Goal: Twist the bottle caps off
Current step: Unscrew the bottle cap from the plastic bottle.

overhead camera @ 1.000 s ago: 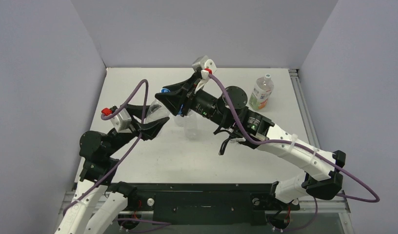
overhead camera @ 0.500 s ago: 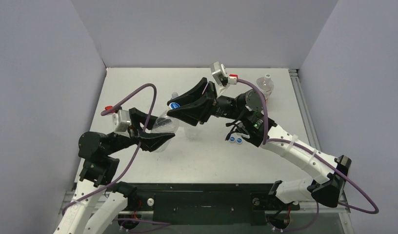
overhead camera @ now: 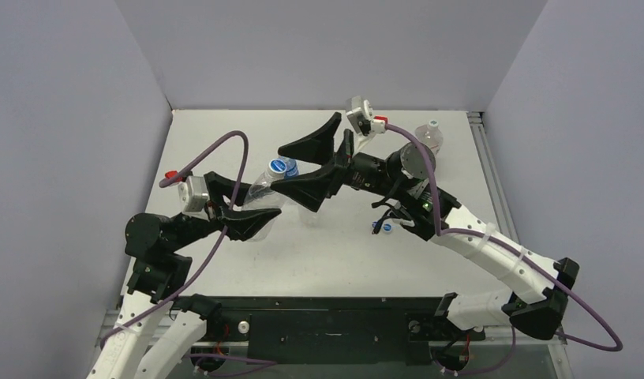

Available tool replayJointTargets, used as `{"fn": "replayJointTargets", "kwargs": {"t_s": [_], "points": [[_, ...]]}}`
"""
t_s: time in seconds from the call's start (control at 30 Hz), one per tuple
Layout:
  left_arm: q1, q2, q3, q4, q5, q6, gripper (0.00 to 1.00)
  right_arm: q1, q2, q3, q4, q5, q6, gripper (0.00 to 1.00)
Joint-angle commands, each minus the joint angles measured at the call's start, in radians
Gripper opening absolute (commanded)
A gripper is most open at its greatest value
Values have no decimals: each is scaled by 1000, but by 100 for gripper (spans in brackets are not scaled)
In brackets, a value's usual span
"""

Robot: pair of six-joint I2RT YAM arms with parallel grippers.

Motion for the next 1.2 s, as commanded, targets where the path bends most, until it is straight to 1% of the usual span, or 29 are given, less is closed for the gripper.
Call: {"fn": "replayJointTargets", "kwargs": {"t_s": [0.0,0.07,0.1,0.13,0.17,0.2,0.23,0.27,0.33,0.4,0.53,0.7,0.9,0.97,1.0,1.03,1.07,1.1,1.13,1.17], "points": [[5,-10,20,-16,-144,104,4,21,-96,66,-161,248,-122,81],[5,-10,10,-19,-180,125,4,32,-93,126,-262,386,-136,82],[5,-11,8,-24,-209,133,4,35,-82,150,-341,428,-137,82],[5,-11,5,-28,-226,153,4,47,-67,199,-381,516,-138,82],[5,-12,3,-36,-267,161,4,55,-57,223,-455,559,-151,83],[5,-11,1,-40,-285,180,4,82,-41,268,-483,656,-160,83],[5,-10,0,-47,-318,191,4,102,-33,285,-524,697,-188,84],[5,-9,0,-54,-346,208,4,144,-15,311,-535,772,-205,84],[5,-7,-2,-60,-374,228,4,204,20,349,-563,873,-239,84],[5,-6,-6,-60,-391,239,4,232,62,396,-594,920,-246,84],[5,-9,-9,-54,-402,241,4,252,104,420,-596,914,-233,78],[5,-7,-11,-60,-412,250,4,259,123,418,-550,878,-214,75],[5,-5,-12,-69,-420,254,4,258,135,417,-524,846,-191,62],[5,-6,-13,-71,-421,254,4,257,136,412,-519,841,-185,55],[5,-6,-14,-71,-422,254,4,257,136,410,-514,840,-181,50],[5,-7,-15,-71,-421,254,4,257,135,405,-511,834,-178,46],[5,-7,-15,-72,-421,254,4,256,133,400,-507,832,-172,39],[5,-8,-15,-72,-423,254,4,253,133,399,-506,825,-168,35],[5,-8,-14,-72,-424,254,4,251,134,399,-505,821,-160,27],[5,-8,-14,-72,-425,254,4,250,134,398,-505,814,-157,24]]}}
